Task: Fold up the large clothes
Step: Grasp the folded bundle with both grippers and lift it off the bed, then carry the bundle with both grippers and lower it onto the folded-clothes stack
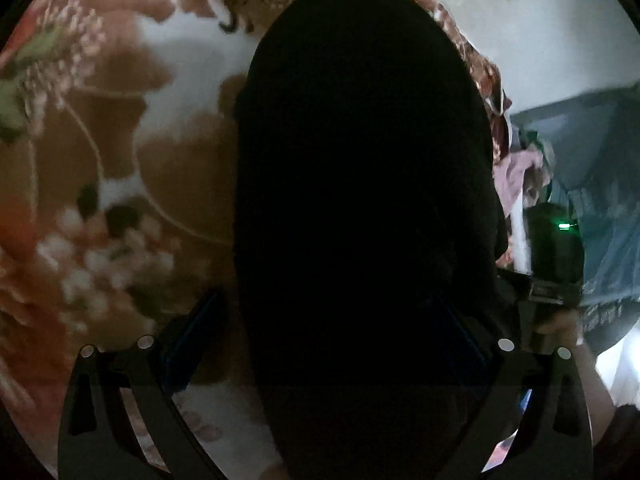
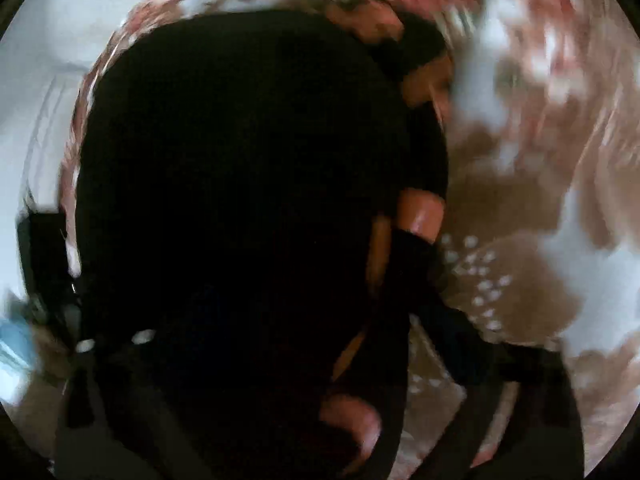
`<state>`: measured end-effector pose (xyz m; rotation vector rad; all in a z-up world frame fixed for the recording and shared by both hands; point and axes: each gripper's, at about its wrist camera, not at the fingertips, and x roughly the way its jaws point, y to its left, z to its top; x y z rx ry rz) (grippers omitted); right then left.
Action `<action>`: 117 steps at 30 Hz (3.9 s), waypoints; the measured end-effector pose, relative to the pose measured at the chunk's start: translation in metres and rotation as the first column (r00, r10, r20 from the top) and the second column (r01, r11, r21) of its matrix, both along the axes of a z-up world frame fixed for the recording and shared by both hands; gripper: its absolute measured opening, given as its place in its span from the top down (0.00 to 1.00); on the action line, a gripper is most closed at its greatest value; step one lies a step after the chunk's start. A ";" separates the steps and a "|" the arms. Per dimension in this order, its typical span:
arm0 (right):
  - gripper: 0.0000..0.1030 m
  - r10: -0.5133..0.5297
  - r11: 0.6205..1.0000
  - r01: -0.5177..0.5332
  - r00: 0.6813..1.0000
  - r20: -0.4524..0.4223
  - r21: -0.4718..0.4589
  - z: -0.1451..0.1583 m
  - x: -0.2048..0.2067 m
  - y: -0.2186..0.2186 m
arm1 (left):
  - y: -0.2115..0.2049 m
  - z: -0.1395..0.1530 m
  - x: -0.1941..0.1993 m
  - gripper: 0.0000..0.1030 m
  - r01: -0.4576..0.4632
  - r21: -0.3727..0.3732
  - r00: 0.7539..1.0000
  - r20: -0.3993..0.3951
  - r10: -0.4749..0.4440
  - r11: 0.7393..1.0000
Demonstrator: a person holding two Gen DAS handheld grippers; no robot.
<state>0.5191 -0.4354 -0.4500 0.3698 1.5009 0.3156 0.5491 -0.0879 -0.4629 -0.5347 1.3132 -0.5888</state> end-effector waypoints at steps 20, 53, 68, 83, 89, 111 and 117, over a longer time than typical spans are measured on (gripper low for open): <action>0.50 0.024 0.977 -0.020 1.000 -0.019 0.211 0.000 -0.031 -0.007 | -0.037 0.003 -0.017 0.32 0.112 -0.070 0.994 0.013 -0.111 0.991; 0.71 -0.506 0.863 0.470 0.806 0.307 0.188 0.283 -0.370 -0.285 | -0.408 0.259 -0.153 0.52 0.779 -0.144 0.620 0.322 -0.715 0.611; 0.70 -0.823 0.494 0.856 0.406 0.398 0.148 0.282 -0.562 -0.464 | -0.713 0.211 -0.276 0.50 0.965 -0.255 0.151 0.333 -0.931 0.066; 0.32 -0.712 0.488 0.825 0.565 0.418 -0.285 0.184 -0.607 -0.487 | -0.691 0.152 -0.308 0.10 0.991 0.058 0.091 0.355 -0.931 0.119; 0.23 -0.662 0.226 0.759 0.580 0.475 -0.610 0.235 -0.605 -0.472 | -0.643 0.200 -0.317 0.05 0.931 0.267 0.095 0.482 -0.871 0.249; 0.10 -0.555 0.045 0.657 0.642 0.528 -0.752 0.205 -0.564 -0.532 | -0.614 0.178 -0.354 0.05 0.909 0.293 0.137 0.461 -0.877 0.296; 0.09 -0.519 0.205 0.795 0.582 0.625 -0.570 0.239 -0.554 -0.431 | -0.607 0.221 -0.342 0.05 0.878 0.281 0.192 0.536 -0.822 0.388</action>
